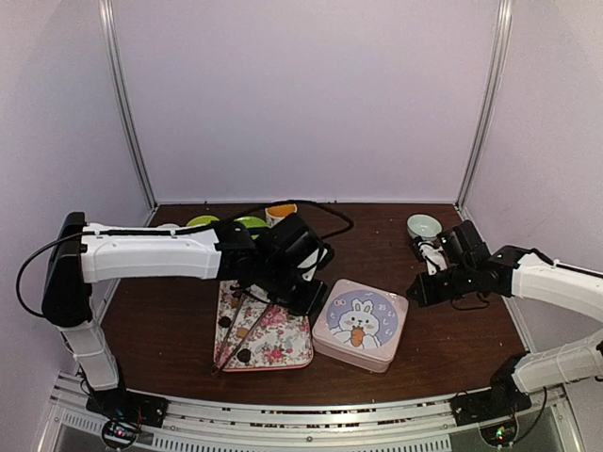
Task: Pack the chocolate
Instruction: Press the box lid onto the packing box.
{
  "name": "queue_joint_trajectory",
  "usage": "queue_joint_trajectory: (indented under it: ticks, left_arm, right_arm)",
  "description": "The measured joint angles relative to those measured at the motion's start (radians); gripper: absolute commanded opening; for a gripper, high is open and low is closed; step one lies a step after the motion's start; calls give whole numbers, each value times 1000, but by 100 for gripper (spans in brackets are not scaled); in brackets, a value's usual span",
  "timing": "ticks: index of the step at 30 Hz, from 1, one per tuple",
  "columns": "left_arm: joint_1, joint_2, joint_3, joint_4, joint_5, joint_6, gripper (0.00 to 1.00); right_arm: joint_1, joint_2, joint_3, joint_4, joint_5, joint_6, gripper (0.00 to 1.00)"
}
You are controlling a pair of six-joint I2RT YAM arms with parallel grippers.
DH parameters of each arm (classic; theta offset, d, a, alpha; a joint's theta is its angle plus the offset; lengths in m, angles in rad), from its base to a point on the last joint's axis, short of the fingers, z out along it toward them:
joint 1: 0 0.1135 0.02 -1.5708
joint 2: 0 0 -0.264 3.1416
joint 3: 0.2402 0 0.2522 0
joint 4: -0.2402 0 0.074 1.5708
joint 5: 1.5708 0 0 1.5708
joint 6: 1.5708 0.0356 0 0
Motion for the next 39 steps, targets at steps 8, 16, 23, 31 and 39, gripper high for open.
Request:
queue_joint_trajectory:
  ticks: [8,16,23,31,39]
  left_arm:
    - [-37,2,-51,19,-4,-39,0]
    - [-37,2,-57,27,-8,-43,0]
    - [-38,3,-108,84,-11,-61,0]
    - [-38,34,-193,148,-8,-101,0]
    - [-40,28,-190,135,-33,-103,0]
  right_arm:
    - [19,52,0,3,57,-3,0]
    - [42,57,58,-27,89,-13,0]
    - [47,72,35,32,95,-14,0]
    - [64,150,-6,65,121,-14,0]
    - [176,-25,-6,-5,105,-28,0]
